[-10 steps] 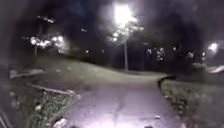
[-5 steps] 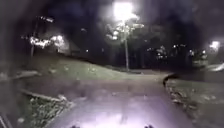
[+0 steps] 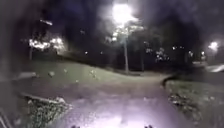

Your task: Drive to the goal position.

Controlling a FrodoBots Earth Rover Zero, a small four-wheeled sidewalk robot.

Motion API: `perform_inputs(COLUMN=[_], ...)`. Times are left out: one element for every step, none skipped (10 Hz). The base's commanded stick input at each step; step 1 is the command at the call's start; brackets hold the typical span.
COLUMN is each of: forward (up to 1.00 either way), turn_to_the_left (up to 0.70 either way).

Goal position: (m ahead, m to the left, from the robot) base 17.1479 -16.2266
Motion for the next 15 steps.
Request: perform_inputs(forward=[0.7,0.7,0.7,0.7,0.7,0.7,0.7,0.7,0.7,0.7,0.7,0.7,0.7,0.7,0.7], turn_to_the_left=[0.0,-0.05,-0.24,-0.35,-0.28,-0.01,0.0,0.0,0.0,0.0,0.0,-0.09,-0.17,-0.25,-0.33])
